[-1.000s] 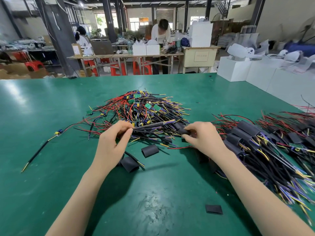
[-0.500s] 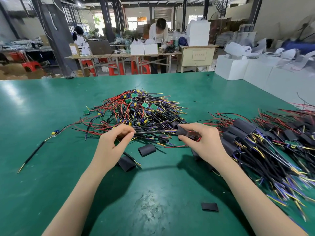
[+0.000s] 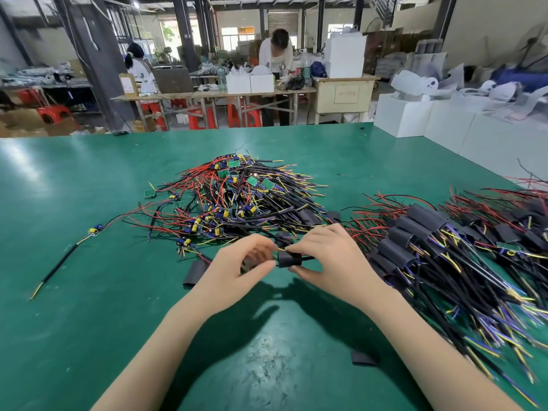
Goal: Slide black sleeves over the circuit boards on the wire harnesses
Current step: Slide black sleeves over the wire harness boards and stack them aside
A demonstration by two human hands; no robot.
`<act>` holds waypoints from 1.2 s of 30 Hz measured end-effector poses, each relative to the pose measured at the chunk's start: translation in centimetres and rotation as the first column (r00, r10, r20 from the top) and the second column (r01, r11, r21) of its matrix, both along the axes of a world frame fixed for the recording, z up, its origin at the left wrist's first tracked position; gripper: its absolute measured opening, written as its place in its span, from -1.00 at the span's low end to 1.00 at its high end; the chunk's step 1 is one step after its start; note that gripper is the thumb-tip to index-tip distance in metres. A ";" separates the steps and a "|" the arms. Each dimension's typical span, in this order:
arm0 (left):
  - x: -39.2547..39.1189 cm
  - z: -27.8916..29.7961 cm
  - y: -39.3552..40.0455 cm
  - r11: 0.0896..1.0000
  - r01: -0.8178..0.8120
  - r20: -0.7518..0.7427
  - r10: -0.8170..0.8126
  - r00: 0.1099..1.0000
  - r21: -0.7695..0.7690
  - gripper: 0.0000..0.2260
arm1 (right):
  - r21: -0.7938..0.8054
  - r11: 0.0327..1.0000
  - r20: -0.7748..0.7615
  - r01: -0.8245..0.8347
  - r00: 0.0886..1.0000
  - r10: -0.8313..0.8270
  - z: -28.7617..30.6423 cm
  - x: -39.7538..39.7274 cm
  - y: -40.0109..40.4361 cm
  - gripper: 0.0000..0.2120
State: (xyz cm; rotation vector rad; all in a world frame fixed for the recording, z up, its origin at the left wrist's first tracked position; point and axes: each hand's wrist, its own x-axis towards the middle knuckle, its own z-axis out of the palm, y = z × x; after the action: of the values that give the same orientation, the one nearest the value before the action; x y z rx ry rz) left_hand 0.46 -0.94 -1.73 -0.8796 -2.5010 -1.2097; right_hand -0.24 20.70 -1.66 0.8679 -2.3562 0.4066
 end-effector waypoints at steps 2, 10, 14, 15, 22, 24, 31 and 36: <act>-0.4 0.0 -0.7 0.997 0.012 0.039 -0.009 0.999 -0.074 -0.66 | -0.005 1.000 0.015 0.006 1.000 -0.006 0.0 0.0 0.1 -0.78; -1.8 -0.9 -3.7 0.936 -0.118 0.044 0.141 0.989 -0.332 -0.86 | -0.047 0.998 0.102 0.049 0.994 -0.044 -0.1 -0.2 0.8 -0.78; -1.4 -0.6 -3.1 0.980 -0.081 0.081 0.097 0.992 -0.184 -0.92 | -0.050 0.999 0.157 0.005 0.988 0.003 -0.3 -0.1 0.5 -0.74; -1.3 -0.4 -2.9 0.988 -0.071 0.109 0.086 0.990 -0.136 -0.91 | -0.063 0.998 0.167 -0.007 0.986 0.018 -0.3 -0.1 0.4 -0.74; -0.8 0.3 -2.0 0.998 -0.014 0.402 -0.011 0.916 0.060 -0.97 | -0.171 0.982 0.131 -0.083 0.986 0.106 -0.7 0.1 -0.4 -0.74; -0.8 0.4 -2.0 0.996 -0.016 0.467 -0.030 0.884 0.093 -0.92 | -0.187 0.977 0.079 -0.098 0.990 0.114 -0.6 0.0 -0.5 -0.75; -0.8 0.7 -2.1 0.999 0.030 0.445 -0.010 0.896 -0.037 -0.80 | -0.142 0.985 0.013 -0.101 0.995 0.104 -0.6 -0.1 -0.4 -0.74; -0.8 0.7 -2.1 0.996 -0.020 0.376 -0.013 0.926 0.084 -0.90 | -0.136 0.988 0.075 -0.076 0.993 0.087 -0.3 0.1 -0.2 -0.74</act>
State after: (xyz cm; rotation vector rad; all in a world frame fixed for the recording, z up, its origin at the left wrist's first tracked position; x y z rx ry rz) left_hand -0.38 -2.99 -1.02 -0.6719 -2.7076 -1.6055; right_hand -0.19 20.54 -1.98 0.9024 -2.3412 0.6357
